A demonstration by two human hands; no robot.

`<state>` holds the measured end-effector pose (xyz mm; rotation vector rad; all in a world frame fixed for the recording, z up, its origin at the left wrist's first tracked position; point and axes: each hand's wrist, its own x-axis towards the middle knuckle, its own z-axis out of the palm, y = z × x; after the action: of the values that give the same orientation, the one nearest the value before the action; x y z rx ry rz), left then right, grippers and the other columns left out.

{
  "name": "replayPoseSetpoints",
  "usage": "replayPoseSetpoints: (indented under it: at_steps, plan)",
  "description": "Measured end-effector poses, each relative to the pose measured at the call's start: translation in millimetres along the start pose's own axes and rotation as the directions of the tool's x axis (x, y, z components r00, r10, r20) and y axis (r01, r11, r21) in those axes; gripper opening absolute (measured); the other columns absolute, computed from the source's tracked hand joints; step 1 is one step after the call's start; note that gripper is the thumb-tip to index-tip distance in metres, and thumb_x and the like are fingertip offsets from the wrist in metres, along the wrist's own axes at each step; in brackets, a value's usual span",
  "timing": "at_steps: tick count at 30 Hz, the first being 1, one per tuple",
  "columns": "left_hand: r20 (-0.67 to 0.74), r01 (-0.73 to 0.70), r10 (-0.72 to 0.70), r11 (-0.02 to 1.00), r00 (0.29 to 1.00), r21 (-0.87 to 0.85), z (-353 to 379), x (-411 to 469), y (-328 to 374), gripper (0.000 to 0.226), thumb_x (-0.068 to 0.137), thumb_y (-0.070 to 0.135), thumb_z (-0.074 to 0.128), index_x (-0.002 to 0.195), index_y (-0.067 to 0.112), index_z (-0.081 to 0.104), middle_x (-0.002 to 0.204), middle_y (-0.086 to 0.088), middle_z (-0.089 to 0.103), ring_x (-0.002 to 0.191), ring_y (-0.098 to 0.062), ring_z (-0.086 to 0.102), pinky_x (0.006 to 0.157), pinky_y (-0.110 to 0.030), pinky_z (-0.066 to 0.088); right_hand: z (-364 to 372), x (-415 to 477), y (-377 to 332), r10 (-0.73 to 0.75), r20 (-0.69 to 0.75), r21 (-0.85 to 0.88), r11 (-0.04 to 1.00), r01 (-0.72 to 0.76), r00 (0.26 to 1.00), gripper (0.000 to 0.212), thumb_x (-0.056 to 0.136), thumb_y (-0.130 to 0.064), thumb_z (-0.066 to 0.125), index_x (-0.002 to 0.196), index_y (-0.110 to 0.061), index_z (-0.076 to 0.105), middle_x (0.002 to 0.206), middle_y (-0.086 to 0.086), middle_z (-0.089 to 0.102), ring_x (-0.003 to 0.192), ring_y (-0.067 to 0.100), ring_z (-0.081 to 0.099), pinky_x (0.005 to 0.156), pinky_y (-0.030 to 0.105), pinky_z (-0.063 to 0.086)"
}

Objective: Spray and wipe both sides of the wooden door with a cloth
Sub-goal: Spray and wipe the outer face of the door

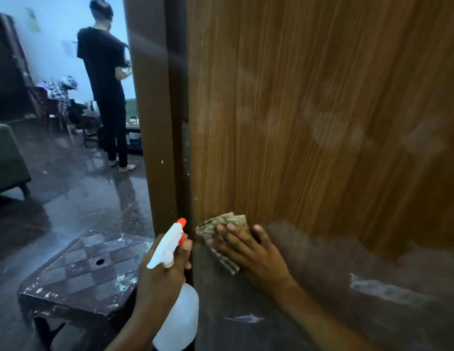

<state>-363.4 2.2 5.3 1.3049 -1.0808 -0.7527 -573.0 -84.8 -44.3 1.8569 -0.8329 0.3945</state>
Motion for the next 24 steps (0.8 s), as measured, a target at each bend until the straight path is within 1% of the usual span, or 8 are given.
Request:
replayPoseSetpoints:
  at_steps: [3,5,9,13,16,18,20,24]
  plan:
    - [-0.029,-0.047,0.047,0.999,0.998,-0.017,12,-4,-10,0.017,0.086,0.027,0.062,0.095,0.042,0.061,0.078,-0.003,0.070,0.064,-0.025,0.064,0.063,-0.043,0.053,-11,34,20,0.316,-0.125,0.079,0.948,-0.308,0.940,0.066,0.094,-0.048,0.048,0.155,-0.034,0.026,0.164,0.003,0.017,0.152,0.023,0.009,0.119,0.056,-0.001]
    - [-0.047,-0.061,0.060,0.998,0.997,-0.024,20,-4,-19,0.020,0.090,0.026,0.060,0.105,0.037,0.064,0.082,0.000,0.070,0.059,-0.015,0.062,0.055,-0.029,0.051,-10,70,5,0.358,-0.170,0.160,0.929,-0.333,0.918,0.065,0.097,-0.050,0.044,0.156,-0.033,0.024,0.165,0.005,0.015,0.153,0.026,0.005,0.119,0.058,-0.002]
    - [-0.056,-0.149,0.150,0.988,0.987,0.030,20,-3,-43,0.031,0.089,0.034,0.061,0.114,0.016,0.064,0.071,-0.008,0.067,0.049,-0.010,0.058,0.047,-0.023,0.047,21,71,-56,0.115,-0.135,0.122,0.988,-0.098,0.984,0.060,0.101,-0.036,0.043,0.157,-0.027,0.023,0.165,0.003,0.014,0.153,0.027,0.001,0.122,0.053,-0.002]
    - [-0.011,-0.221,0.221,0.975,0.975,-0.010,16,-12,-71,0.026,0.089,0.034,0.061,0.114,0.040,0.060,0.085,-0.007,0.071,0.061,-0.017,0.063,0.052,-0.030,0.051,46,-11,-74,0.010,-0.116,0.017,1.000,-0.008,0.993,0.065,0.094,-0.036,0.040,0.157,-0.028,0.023,0.165,0.006,0.013,0.153,0.029,0.006,0.122,0.054,0.001]
    - [0.024,-0.272,0.274,0.960,0.961,-0.072,19,-26,-85,0.021,0.090,0.030,0.061,0.099,0.048,0.060,0.085,0.001,0.072,0.056,-0.013,0.062,0.048,-0.028,0.051,38,-39,-31,0.274,-0.194,-0.001,0.960,-0.280,0.942,0.070,0.091,-0.041,0.053,0.155,-0.030,0.028,0.164,0.008,0.017,0.151,0.031,0.018,0.119,0.060,0.002]
    - [0.038,-0.292,0.295,0.953,0.955,-0.080,24,-35,-89,0.025,0.088,0.034,0.062,0.109,0.047,0.059,0.084,0.004,0.071,0.055,-0.012,0.062,0.047,-0.025,0.050,23,-17,-1,0.519,-0.276,0.085,0.852,-0.517,0.809,0.067,0.096,-0.048,0.048,0.156,-0.028,0.026,0.164,0.008,0.014,0.151,0.032,0.014,0.118,0.062,0.004]
    - [0.033,-0.288,0.293,0.952,0.956,-0.102,32,-42,-88,0.030,0.086,0.039,0.062,0.116,0.040,0.058,0.083,0.002,0.071,0.057,-0.014,0.063,0.050,-0.028,0.052,9,22,4,0.602,-0.312,0.193,0.798,-0.571,0.735,0.065,0.098,-0.049,0.045,0.156,-0.026,0.027,0.164,0.007,0.014,0.152,0.030,0.009,0.119,0.060,0.007]
    - [0.033,-0.290,0.295,0.952,0.955,-0.101,50,-56,-84,0.039,0.087,0.035,0.063,0.123,0.021,0.058,0.080,-0.002,0.069,0.060,-0.017,0.064,0.051,-0.028,0.052,24,21,-40,0.312,-0.251,0.143,0.948,-0.284,0.916,0.067,0.097,-0.049,0.045,0.156,-0.024,0.027,0.164,0.004,0.017,0.153,0.027,0.009,0.121,0.055,0.007]
